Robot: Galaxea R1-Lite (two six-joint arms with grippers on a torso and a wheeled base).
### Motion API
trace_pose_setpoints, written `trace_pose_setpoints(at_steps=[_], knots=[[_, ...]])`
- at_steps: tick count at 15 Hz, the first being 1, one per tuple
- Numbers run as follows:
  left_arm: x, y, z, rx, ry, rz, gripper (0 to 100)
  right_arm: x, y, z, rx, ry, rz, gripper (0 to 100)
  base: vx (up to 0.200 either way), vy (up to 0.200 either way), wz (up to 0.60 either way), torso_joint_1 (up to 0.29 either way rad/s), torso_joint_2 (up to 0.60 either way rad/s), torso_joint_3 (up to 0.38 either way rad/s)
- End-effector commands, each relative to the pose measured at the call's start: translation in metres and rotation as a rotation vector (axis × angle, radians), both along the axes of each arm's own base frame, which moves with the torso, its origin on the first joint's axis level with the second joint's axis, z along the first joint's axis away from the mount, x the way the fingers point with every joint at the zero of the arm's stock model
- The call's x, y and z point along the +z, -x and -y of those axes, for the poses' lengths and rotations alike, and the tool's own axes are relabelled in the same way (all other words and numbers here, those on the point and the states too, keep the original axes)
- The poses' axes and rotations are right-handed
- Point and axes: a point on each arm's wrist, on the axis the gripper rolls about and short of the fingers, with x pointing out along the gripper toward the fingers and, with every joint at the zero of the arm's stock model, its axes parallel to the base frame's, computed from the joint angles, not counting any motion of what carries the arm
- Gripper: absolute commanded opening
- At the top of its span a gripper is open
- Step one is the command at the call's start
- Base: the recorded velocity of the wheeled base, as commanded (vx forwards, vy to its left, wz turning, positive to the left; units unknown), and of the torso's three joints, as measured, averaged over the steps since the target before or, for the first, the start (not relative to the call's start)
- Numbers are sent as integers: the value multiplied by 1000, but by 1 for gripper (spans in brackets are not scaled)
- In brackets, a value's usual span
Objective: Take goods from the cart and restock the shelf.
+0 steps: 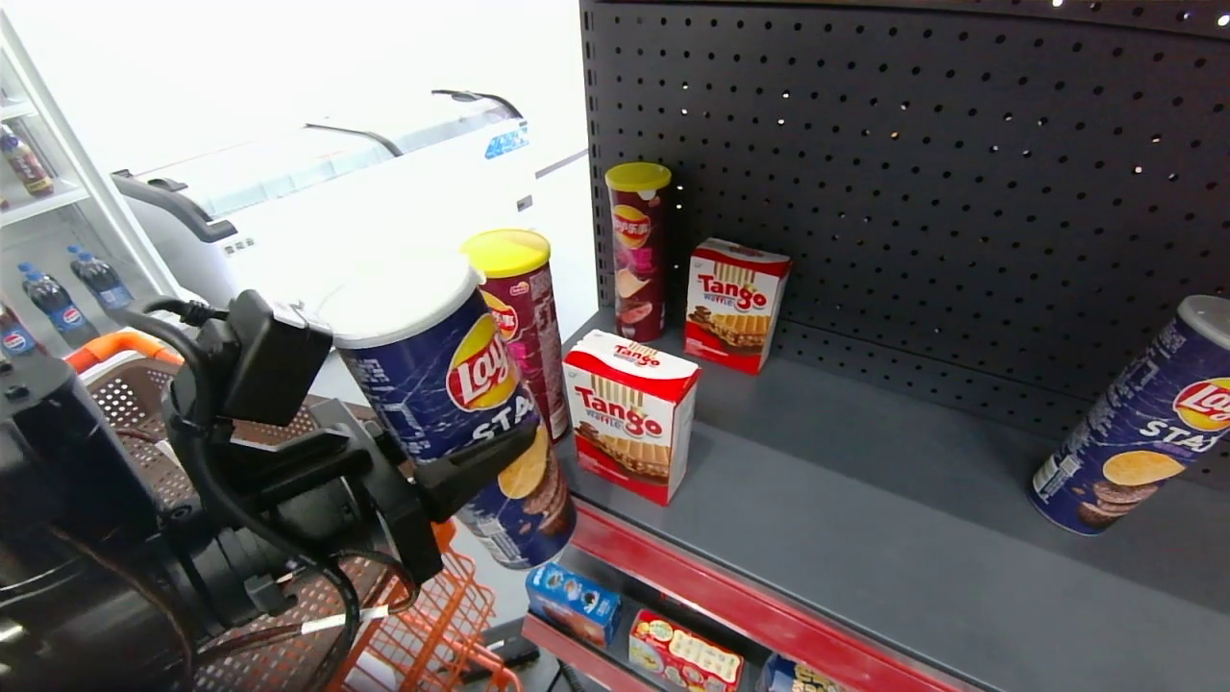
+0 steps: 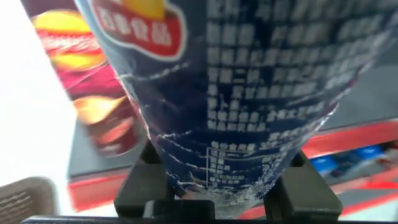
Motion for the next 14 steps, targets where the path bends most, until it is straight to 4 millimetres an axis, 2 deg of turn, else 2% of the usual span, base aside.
trace_pose_setpoints(at_steps=[1,10,14], knots=[[8,12,11,-79,25,18,0,0,0,0,0,1,0,100,0,0,0,0,0,0],[8,30,36,-324,-4,-10,0,0,0,0,0,1,0,100,0,0,0,0,0,0],[-3,32,42,-389,-61,-29,0,0,0,0,2,2,0,100,0,0,0,0,0,0]])
